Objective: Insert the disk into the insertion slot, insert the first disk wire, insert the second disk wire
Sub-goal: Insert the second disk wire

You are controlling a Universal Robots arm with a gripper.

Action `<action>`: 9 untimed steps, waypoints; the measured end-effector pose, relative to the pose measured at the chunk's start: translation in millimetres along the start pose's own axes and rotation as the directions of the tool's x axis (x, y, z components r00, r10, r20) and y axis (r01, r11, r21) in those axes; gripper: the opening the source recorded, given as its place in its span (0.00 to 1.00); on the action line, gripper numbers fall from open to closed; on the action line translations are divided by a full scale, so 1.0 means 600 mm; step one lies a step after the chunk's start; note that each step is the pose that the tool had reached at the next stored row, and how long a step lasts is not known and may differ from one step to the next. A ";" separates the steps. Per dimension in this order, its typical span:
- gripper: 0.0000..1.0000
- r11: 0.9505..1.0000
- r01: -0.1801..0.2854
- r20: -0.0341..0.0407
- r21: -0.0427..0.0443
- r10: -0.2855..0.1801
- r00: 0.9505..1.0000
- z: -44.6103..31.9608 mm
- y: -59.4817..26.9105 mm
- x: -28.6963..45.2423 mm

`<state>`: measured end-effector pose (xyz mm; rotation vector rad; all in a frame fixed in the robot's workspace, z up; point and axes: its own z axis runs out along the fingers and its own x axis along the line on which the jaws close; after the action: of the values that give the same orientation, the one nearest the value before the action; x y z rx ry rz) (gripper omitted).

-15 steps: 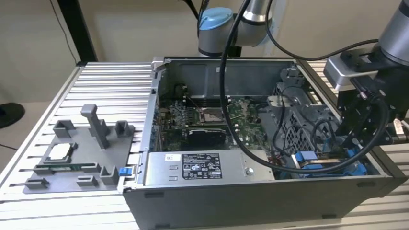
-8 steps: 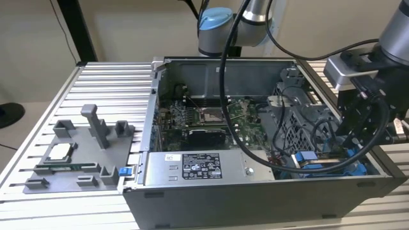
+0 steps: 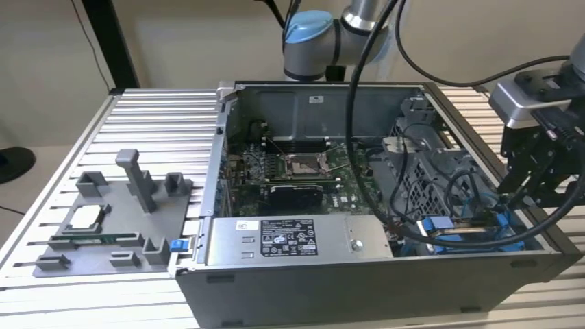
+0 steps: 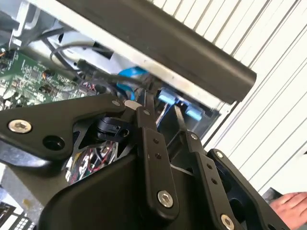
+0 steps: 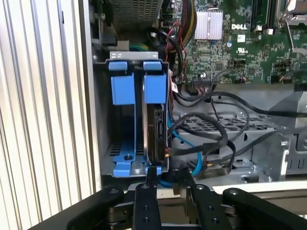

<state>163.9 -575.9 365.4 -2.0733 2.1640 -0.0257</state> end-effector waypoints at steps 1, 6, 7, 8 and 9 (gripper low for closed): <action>1.00 1.000 0.000 0.000 -0.002 0.000 1.000 0.001 -0.007 0.000; 1.00 1.000 0.004 0.000 -0.009 -0.004 1.000 0.003 -0.028 -0.001; 1.00 1.000 0.004 0.000 -0.010 -0.004 1.000 0.003 -0.028 -0.001; 1.00 1.000 0.004 0.000 -0.014 -0.004 1.000 0.004 -0.030 -0.001; 1.00 1.000 0.002 -0.001 -0.030 -0.002 1.000 0.004 -0.032 -0.001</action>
<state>183.2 -575.9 365.5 -2.0919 2.1758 0.0058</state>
